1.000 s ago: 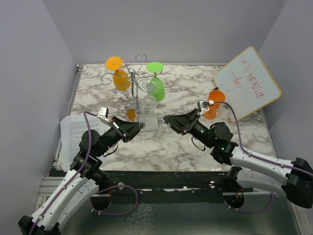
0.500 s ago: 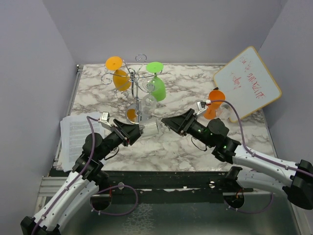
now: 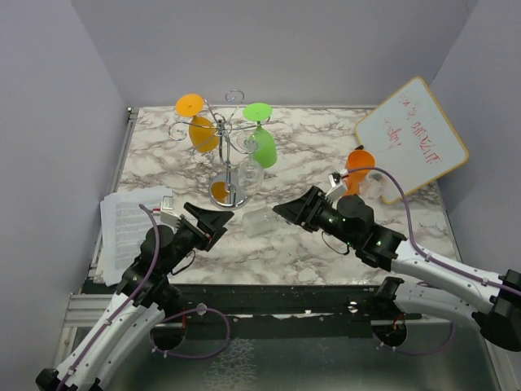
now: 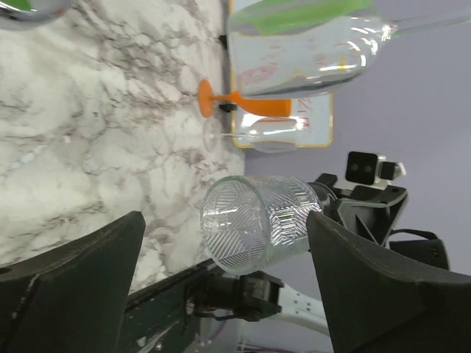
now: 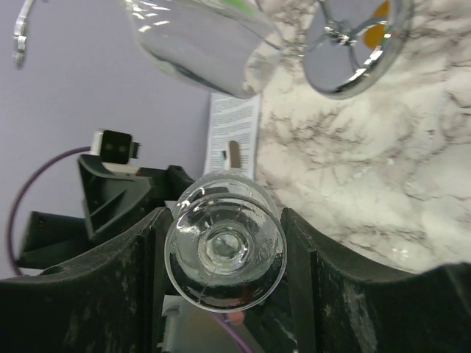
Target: Place the wine glass upside down on the wine glass rack
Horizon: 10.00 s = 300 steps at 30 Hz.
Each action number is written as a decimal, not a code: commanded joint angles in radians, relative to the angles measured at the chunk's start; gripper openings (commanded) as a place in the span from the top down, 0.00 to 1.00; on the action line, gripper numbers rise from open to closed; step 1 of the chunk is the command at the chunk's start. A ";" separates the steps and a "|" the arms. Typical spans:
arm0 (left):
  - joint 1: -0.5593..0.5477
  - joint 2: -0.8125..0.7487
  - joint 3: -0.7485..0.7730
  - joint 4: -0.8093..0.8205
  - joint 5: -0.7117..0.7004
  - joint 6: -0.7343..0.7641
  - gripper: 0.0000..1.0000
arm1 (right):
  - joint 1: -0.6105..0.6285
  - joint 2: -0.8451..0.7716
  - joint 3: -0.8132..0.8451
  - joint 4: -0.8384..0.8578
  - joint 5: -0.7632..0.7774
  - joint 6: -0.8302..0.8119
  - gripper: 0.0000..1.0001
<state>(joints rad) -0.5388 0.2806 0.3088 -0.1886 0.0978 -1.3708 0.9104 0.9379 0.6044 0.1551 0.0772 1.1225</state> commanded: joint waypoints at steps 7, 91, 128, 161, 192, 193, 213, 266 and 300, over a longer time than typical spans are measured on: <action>-0.003 0.159 0.189 -0.146 -0.053 0.554 0.01 | 0.002 0.018 0.195 -0.346 0.150 -0.300 0.95; -0.013 0.085 0.135 0.444 0.200 1.068 1.00 | 0.002 0.104 0.551 -0.308 -0.018 -0.457 0.08; -0.006 0.323 -0.026 1.104 -0.537 1.476 1.00 | 0.001 0.020 0.503 -0.324 0.096 -0.534 0.11; 0.324 0.687 0.127 1.161 0.014 1.241 1.00 | 0.001 -0.008 0.460 -0.309 0.147 -0.517 0.13; 0.376 0.804 0.115 1.347 -0.170 1.210 1.00 | 0.002 -0.019 0.418 -0.257 0.114 -0.483 0.13; 0.375 0.798 0.108 1.355 -0.180 1.210 1.00 | 0.002 -0.019 0.417 -0.257 0.114 -0.482 0.13; 0.376 0.751 -0.053 1.537 -0.062 1.253 1.00 | 0.001 -0.037 0.384 -0.253 0.108 -0.458 0.13; 0.372 0.402 -0.204 1.108 -0.242 0.924 0.01 | 0.002 -0.052 0.377 -0.367 0.421 -0.607 0.13; 0.372 0.400 0.746 -0.184 -0.337 1.084 0.01 | -0.544 0.342 0.483 -0.576 0.254 -0.697 0.24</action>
<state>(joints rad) -0.1658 0.6624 1.0096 -0.3130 -0.3630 -0.3332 0.3786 1.2446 1.0756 -0.3836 0.3553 0.4652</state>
